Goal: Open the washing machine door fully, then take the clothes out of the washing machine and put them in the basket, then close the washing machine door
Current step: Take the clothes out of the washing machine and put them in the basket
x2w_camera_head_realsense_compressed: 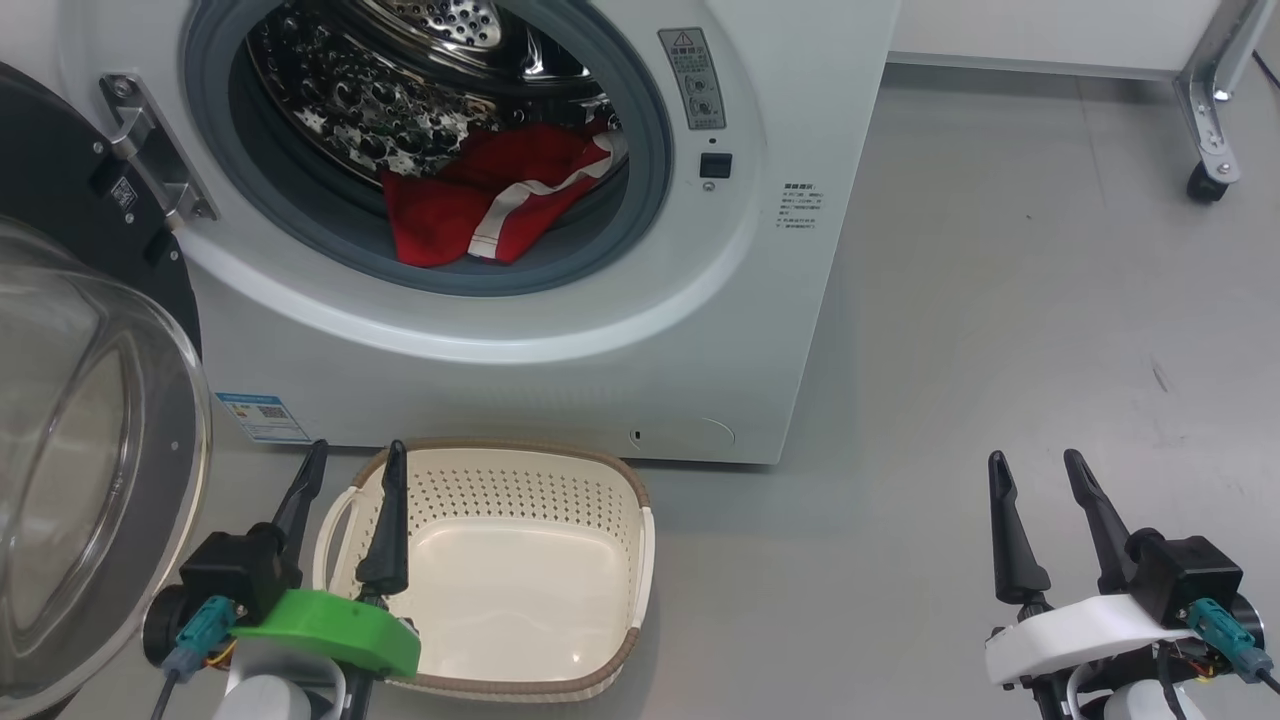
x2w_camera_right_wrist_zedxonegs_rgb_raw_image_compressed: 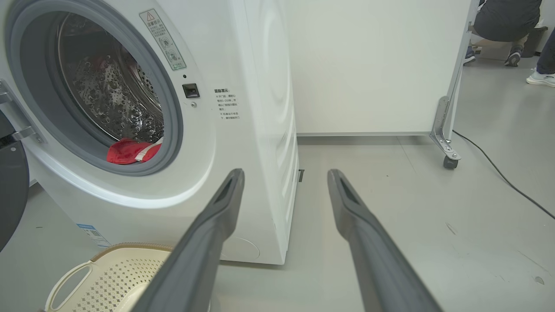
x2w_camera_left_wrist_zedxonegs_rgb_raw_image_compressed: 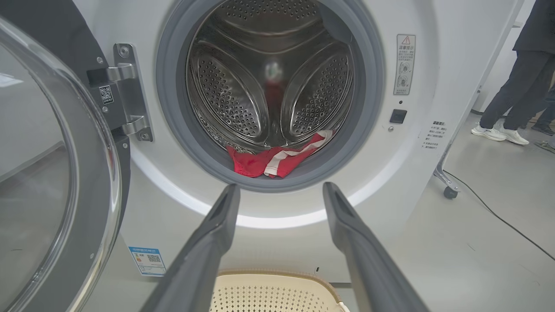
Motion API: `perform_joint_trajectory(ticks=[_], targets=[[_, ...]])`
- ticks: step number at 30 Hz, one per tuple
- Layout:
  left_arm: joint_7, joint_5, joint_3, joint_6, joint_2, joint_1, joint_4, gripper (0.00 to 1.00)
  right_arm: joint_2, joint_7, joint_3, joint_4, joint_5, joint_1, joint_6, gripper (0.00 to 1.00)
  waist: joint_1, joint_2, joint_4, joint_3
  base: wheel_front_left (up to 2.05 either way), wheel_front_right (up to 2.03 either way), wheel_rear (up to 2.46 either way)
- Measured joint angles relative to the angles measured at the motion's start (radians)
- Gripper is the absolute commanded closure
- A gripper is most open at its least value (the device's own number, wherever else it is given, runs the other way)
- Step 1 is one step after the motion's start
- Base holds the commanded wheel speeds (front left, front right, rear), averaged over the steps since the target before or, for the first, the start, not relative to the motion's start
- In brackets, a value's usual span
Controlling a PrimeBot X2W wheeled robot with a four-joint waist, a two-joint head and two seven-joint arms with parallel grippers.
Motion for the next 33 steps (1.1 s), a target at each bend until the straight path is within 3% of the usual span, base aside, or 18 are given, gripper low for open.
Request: perform_joint_trajectory(ticks=[33], targets=[[0.000,0.019,-0.003,0.000,-0.001,0.000,0.000,0.00,0.001,0.000,0.008,0.008,0.000,-0.002,0.002,0.00,0.0000,0.0000,-0.008,0.007,0.13,-0.13,0.00]])
